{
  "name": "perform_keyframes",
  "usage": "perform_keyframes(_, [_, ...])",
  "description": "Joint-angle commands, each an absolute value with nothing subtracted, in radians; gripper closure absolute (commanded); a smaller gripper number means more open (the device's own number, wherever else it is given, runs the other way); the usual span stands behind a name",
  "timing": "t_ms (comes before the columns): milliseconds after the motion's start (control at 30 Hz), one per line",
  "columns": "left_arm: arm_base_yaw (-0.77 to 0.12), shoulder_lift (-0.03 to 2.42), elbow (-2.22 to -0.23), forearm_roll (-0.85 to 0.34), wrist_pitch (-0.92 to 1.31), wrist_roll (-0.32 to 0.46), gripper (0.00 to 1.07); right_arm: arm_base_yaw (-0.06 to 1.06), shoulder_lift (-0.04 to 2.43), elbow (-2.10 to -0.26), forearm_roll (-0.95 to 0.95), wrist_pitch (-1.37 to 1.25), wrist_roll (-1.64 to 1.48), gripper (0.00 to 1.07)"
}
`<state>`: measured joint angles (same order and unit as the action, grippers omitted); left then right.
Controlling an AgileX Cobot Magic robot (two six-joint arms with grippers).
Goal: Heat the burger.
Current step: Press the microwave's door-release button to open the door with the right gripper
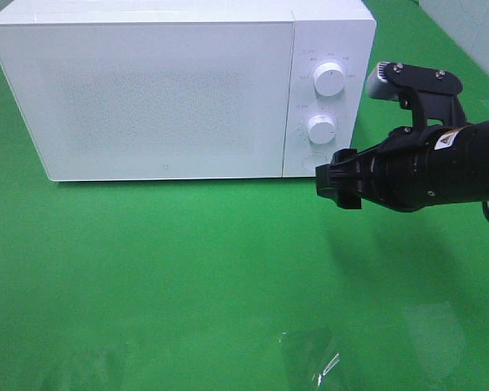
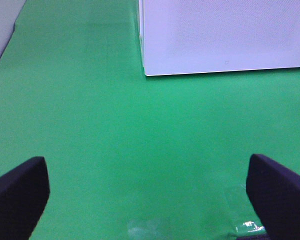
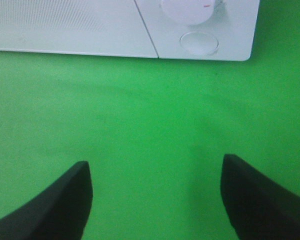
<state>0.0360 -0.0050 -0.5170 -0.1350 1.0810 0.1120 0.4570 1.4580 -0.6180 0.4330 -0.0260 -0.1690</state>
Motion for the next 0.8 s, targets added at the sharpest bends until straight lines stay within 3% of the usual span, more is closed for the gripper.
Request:
perform_keyframes(33, [0.038, -0.023, -0.516, -0.135, 1.069, 0.109, 0.07, 0.442, 1.360, -0.630, 0.388, 0.149, -0.222, 0.38])
perform_keyframes(467, [0.038, -0.023, -0.516, -0.135, 1.069, 0.109, 0.07, 0.442, 1.098, -0.751, 0.005, 0.677, -0.021, 0.38])
perform_keyframes(800, [0.038, -0.023, -0.516, -0.135, 1.069, 0.109, 0.07, 0.442, 0.892, -0.770, -0.044, 0.873, -0.020, 0.38])
